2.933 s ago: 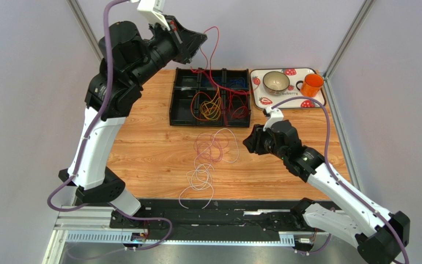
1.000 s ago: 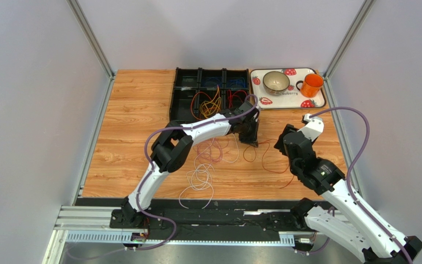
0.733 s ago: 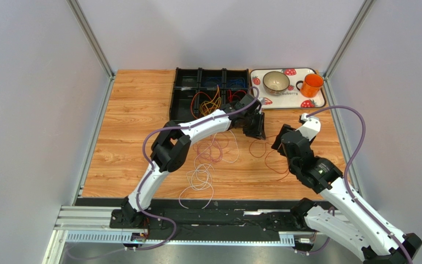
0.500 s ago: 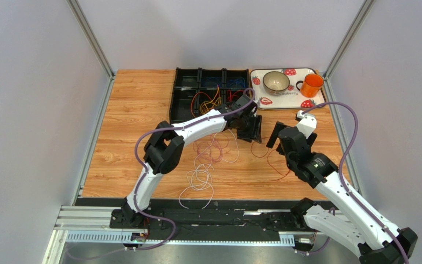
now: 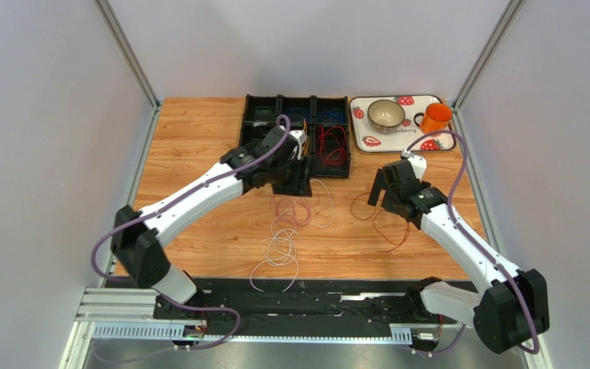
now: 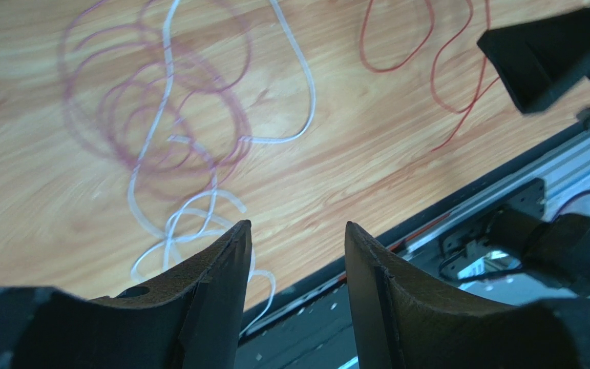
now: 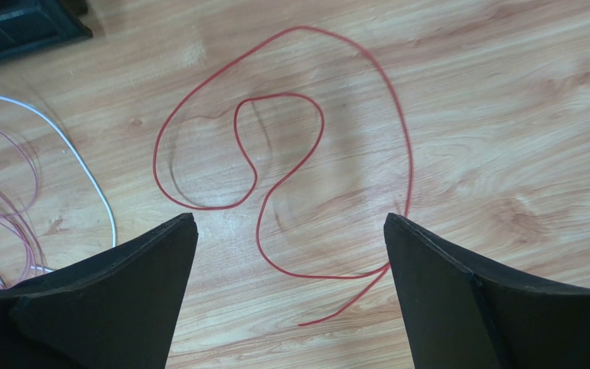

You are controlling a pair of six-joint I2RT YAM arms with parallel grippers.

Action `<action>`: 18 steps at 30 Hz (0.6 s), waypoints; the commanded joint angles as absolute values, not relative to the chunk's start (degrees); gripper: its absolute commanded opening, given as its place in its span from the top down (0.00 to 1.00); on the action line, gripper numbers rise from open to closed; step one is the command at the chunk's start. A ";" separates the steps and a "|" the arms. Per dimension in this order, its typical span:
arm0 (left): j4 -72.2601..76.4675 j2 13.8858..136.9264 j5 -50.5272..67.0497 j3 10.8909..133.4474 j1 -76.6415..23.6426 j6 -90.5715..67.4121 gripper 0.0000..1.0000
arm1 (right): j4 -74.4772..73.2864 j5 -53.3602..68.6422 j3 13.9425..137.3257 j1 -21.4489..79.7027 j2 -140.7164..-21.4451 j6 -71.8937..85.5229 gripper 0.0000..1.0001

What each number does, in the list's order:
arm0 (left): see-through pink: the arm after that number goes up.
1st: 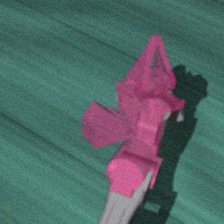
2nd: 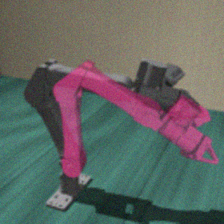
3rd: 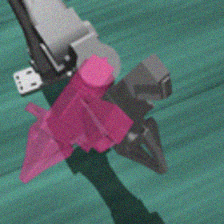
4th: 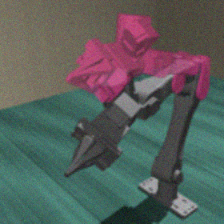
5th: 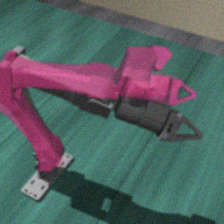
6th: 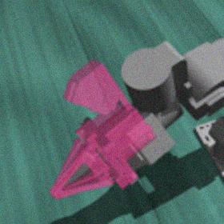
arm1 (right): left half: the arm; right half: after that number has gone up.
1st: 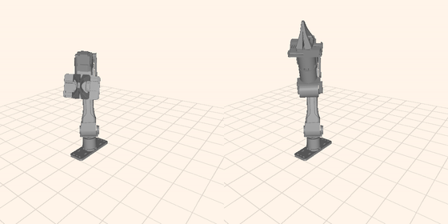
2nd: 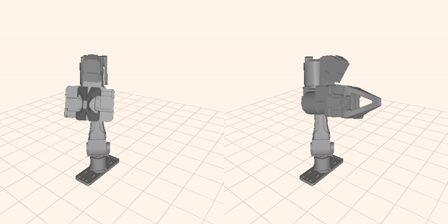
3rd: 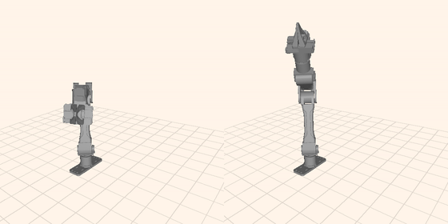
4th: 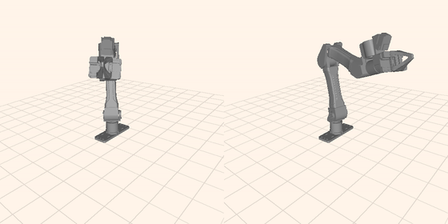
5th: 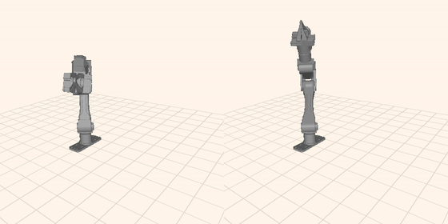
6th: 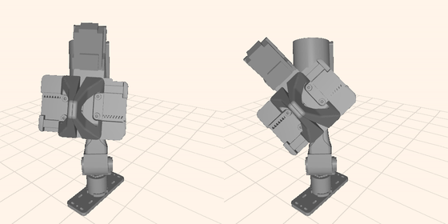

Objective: Untangle the cables
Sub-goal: Place the cable at the center of the board.

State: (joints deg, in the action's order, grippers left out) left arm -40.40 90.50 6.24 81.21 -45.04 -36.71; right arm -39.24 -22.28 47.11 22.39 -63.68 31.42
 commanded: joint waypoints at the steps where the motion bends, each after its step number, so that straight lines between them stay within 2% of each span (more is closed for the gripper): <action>1: -50.26 79.31 0.09 77.36 -45.18 -31.91 0.44 | -35.25 -16.44 49.83 22.15 -68.19 31.28 0.05; 6: -55.54 68.05 -7.11 72.87 -44.65 -29.97 0.43 | -34.72 -15.47 49.92 22.06 -75.04 32.34 0.11; 10: -54.76 59.44 -9.31 67.35 -44.12 -27.17 0.43 | -31.65 -14.85 48.69 22.15 -77.07 32.52 0.21; 18: -55.01 53.79 -12.48 61.61 -43.68 -25.75 0.42 | -29.45 -16.96 50.44 22.06 -81.99 32.08 0.32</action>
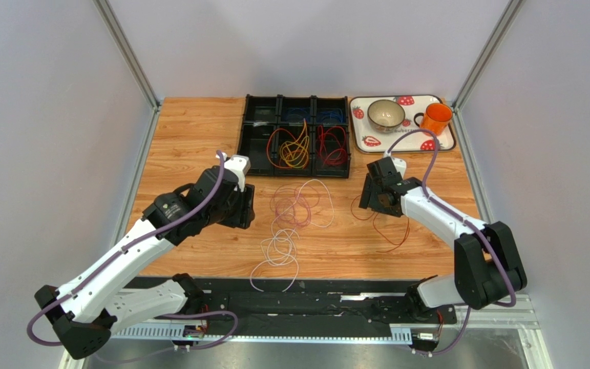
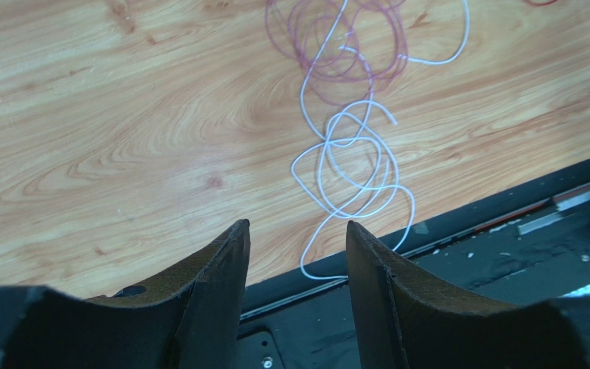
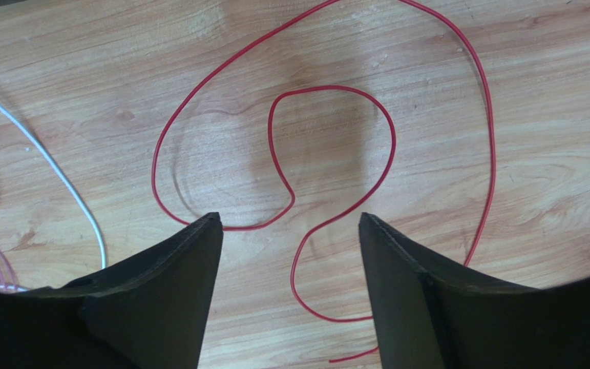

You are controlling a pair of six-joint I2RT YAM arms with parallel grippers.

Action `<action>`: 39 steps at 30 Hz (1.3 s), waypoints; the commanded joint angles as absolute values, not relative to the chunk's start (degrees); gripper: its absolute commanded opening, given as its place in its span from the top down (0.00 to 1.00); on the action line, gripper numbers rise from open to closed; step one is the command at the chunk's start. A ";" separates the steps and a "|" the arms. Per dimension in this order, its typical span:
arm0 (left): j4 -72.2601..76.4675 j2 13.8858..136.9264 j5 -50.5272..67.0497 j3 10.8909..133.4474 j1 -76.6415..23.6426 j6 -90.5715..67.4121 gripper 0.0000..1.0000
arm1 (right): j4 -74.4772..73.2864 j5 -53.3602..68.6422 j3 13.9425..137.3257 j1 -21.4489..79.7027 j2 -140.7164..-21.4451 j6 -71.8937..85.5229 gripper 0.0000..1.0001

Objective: Untangle the cables
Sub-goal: Pick up the cable at the center of the board.

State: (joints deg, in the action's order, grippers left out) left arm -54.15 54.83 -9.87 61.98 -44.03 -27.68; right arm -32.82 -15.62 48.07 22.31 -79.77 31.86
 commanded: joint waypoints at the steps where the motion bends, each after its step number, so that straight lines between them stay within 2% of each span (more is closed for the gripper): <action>1: -55.89 53.27 -12.83 61.61 -43.68 -25.58 0.42 | -29.44 -17.05 50.71 22.15 -82.61 32.08 0.35; 12: -55.02 50.36 -14.94 59.77 -43.68 -25.93 0.43 | -28.39 -20.74 53.09 22.15 -88.50 31.90 0.61; 14: -54.93 50.71 -14.85 59.77 -43.68 -25.84 0.43 | -27.78 -20.74 52.82 22.15 -89.38 32.08 0.71; 21: -55.11 51.50 -15.29 59.85 -43.68 -25.84 0.43 | -25.58 -21.62 53.61 22.15 -92.20 31.73 0.78; 27: -54.93 51.33 -15.38 59.77 -43.68 -25.75 0.42 | -25.14 -21.45 54.32 22.15 -93.16 31.20 1.00; 32: -54.93 51.33 -15.47 59.68 -43.68 -25.75 0.43 | -26.10 -21.97 55.46 22.15 -92.03 30.24 1.00; 39: -54.76 51.15 -15.38 59.76 -43.68 -25.75 0.43 | -32.59 -22.15 62.21 22.15 -83.33 28.65 1.00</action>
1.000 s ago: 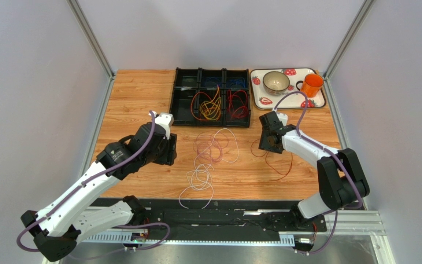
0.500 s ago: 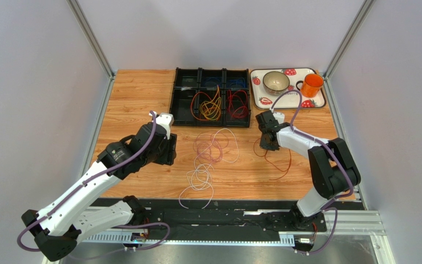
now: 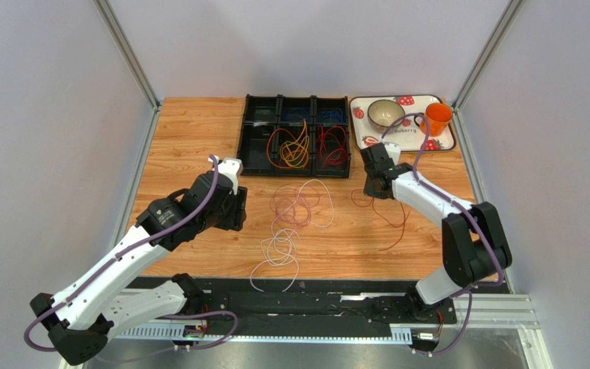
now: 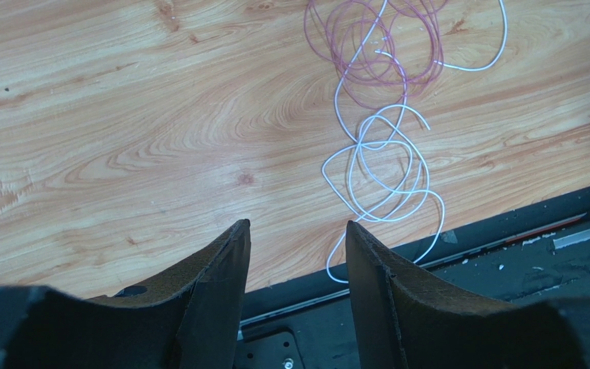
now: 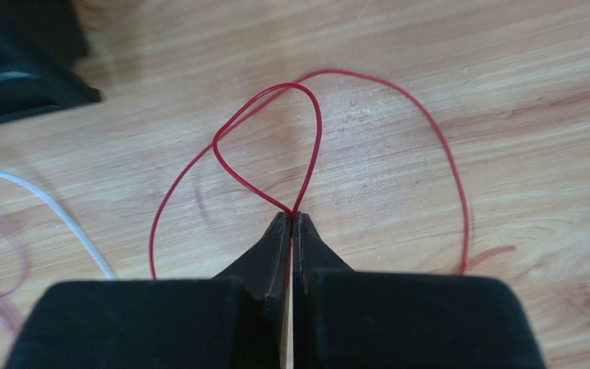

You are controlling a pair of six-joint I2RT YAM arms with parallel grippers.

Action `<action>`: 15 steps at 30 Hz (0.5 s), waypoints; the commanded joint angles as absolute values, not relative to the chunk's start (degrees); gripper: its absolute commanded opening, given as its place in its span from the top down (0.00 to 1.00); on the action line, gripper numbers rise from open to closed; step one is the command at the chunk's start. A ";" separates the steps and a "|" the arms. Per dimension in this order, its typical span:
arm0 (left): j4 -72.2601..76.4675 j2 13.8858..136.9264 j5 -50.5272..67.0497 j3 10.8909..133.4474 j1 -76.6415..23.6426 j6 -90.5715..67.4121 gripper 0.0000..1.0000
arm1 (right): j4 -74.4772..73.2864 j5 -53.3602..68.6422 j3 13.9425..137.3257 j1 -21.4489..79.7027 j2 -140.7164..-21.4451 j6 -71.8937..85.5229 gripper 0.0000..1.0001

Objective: Untangle the cables
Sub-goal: Pick up the cable at the center of the board.

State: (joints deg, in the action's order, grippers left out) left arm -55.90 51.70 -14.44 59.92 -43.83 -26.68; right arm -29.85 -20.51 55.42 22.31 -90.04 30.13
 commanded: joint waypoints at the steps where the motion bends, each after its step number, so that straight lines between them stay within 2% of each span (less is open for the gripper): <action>1: -54.84 51.07 -15.47 59.77 -43.68 -25.75 0.43 | -33.13 -21.80 63.18 22.15 -81.67 28.65 1.00; 9: -56.68 49.04 -16.70 60.55 -43.68 -26.89 0.43 | -31.21 -13.72 70.74 22.15 -73.92 24.09 1.00; 15: -60.91 46.76 -21.87 62.41 -43.68 -27.24 0.44 | -28.74 -6.95 76.28 22.15 -71.72 22.76 1.00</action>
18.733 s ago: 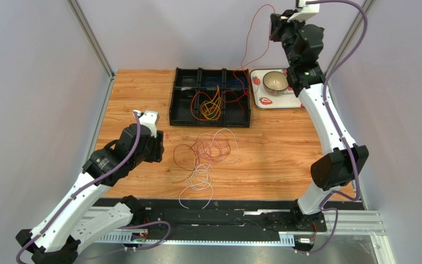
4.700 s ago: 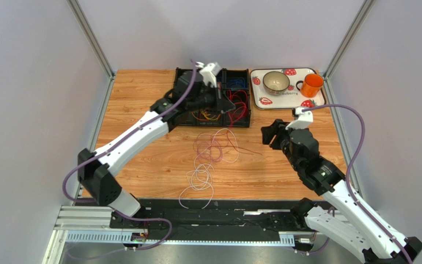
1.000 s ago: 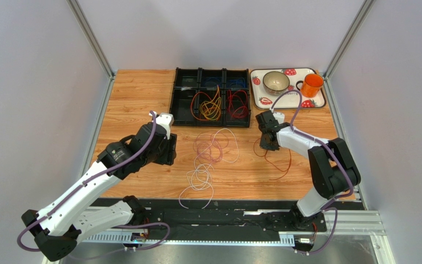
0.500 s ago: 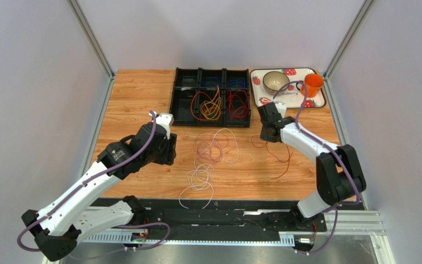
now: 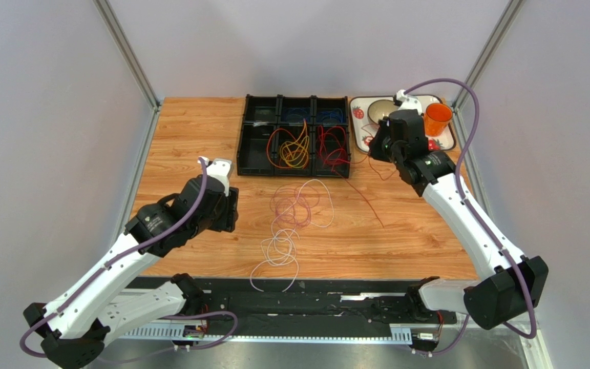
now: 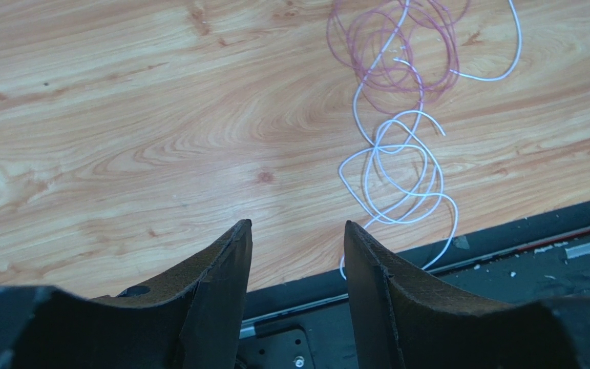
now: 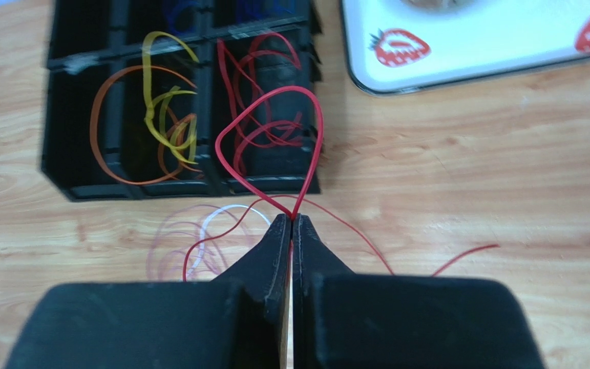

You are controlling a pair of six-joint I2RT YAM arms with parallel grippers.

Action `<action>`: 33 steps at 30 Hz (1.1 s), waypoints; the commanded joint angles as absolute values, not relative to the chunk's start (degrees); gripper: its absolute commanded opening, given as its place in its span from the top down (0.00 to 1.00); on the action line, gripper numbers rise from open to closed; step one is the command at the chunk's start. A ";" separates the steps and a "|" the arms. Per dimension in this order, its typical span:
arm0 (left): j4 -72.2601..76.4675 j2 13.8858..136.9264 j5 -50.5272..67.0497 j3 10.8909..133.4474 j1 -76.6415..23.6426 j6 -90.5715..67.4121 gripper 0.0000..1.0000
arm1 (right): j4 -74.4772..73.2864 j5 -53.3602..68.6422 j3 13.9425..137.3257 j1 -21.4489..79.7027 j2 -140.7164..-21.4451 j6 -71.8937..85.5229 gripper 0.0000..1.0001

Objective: Untangle the cables
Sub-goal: Pick up the cable at the center of the board, then place the cable in the bin.

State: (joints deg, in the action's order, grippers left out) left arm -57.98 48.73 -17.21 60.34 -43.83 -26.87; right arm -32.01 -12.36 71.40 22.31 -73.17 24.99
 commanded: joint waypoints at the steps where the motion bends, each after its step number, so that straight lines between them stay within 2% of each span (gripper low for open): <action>1: -60.56 46.24 -23.36 61.97 -43.68 -27.59 0.44 | -28.65 -5.90 78.46 22.15 -71.89 22.85 1.00; 16: -58.80 44.65 -23.47 60.47 -43.68 -27.60 0.44 | -23.38 -2.37 96.93 22.06 -80.50 27.42 1.00; 33: -58.89 44.56 -24.52 60.38 -43.16 -27.77 0.44 | -21.36 -4.22 120.84 21.97 -93.42 25.93 1.00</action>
State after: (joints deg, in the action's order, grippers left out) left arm -59.11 45.04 -23.73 60.36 -43.66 -27.31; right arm -24.01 -3.09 116.31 22.31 -90.76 26.87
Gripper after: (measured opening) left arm 0.557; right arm 0.008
